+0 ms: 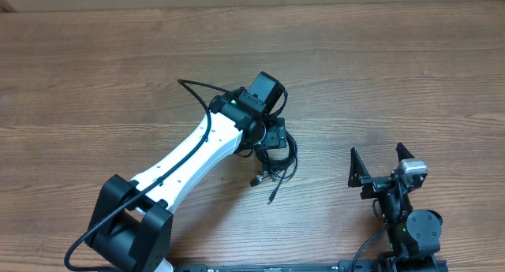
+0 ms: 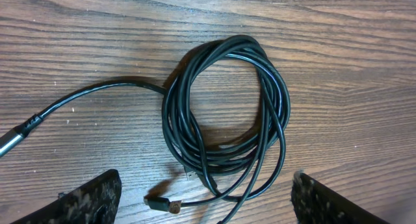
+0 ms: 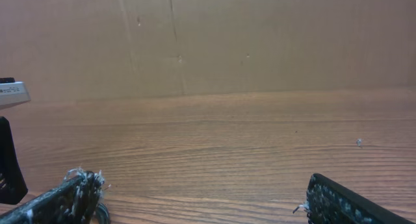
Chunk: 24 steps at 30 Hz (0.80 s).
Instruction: Untangle cables
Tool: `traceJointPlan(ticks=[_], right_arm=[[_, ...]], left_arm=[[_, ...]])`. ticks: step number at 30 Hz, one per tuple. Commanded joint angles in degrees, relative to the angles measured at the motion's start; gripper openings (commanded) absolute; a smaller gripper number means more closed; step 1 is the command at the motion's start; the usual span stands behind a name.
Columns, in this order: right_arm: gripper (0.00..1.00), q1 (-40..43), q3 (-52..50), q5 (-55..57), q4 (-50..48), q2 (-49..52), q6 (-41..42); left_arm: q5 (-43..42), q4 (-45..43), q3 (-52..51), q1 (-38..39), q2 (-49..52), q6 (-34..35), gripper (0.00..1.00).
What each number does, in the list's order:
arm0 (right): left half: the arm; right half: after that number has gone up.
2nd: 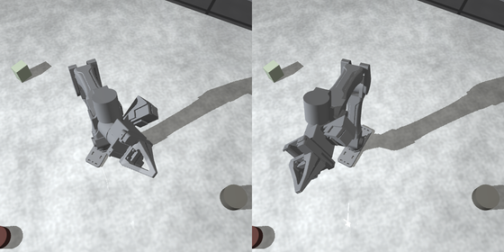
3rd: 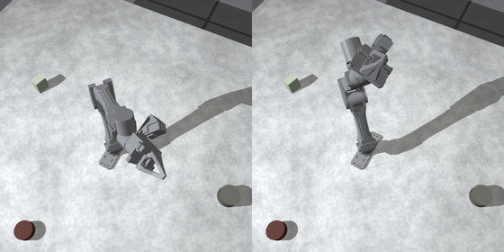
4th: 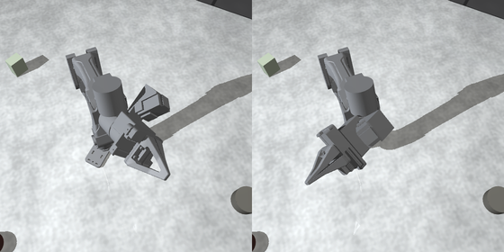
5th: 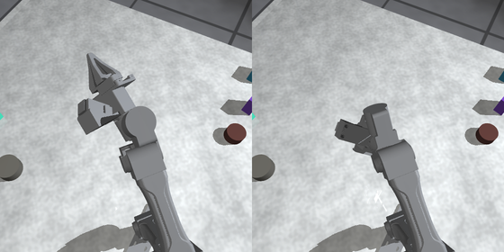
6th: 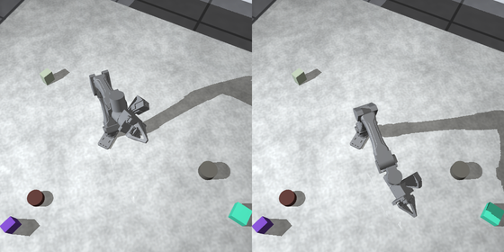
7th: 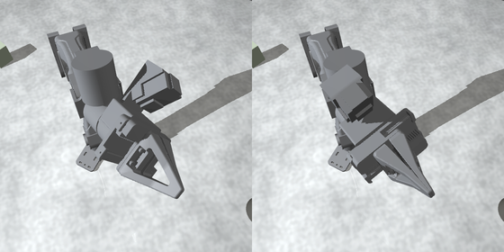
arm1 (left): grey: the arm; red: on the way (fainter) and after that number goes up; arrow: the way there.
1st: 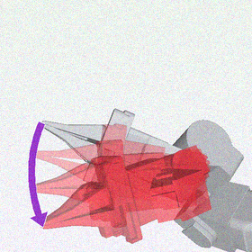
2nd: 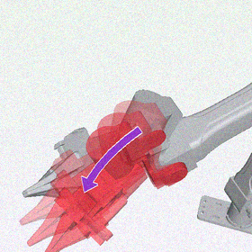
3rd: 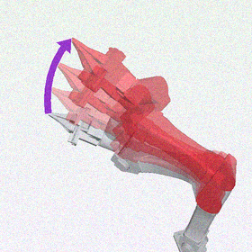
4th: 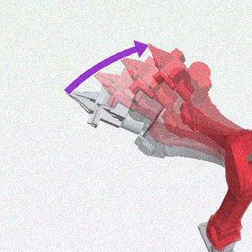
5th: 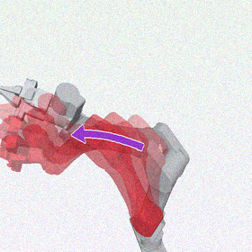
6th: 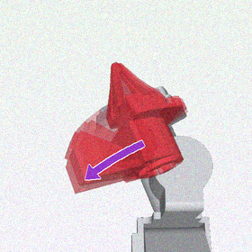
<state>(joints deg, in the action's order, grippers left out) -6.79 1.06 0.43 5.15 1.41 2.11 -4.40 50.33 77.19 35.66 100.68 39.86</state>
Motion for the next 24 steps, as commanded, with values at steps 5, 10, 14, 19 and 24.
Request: traceJointPlan(ticks=[5, 10, 14, 19, 24], right_arm=[[1.0, -0.28, -0.61, 0.09, -0.33, 0.17, -0.26], [1.0, -0.28, -0.61, 0.09, -0.33, 0.17, -0.26], [1.0, -0.28, -0.61, 0.09, -0.33, 0.17, -0.26], [1.0, -0.28, -0.61, 0.09, -0.33, 0.17, -0.26], [1.0, -0.28, -0.61, 0.09, -0.33, 0.17, -0.26]], left_arm=[[4.02, -0.33, -0.22, 0.37, 0.46, -1.33, 0.86], [11.54, -2.51, -0.22, 0.22, 0.46, -1.36, 0.19], [11.72, -6.12, -0.2, -0.72, 0.46, -5.46, 0.04], [10.95, -7.8, -0.2, -3.13, 0.48, -6.43, 0.04], [4.07, -7.41, -0.22, -4.81, 0.94, -6.45, 0.13]])
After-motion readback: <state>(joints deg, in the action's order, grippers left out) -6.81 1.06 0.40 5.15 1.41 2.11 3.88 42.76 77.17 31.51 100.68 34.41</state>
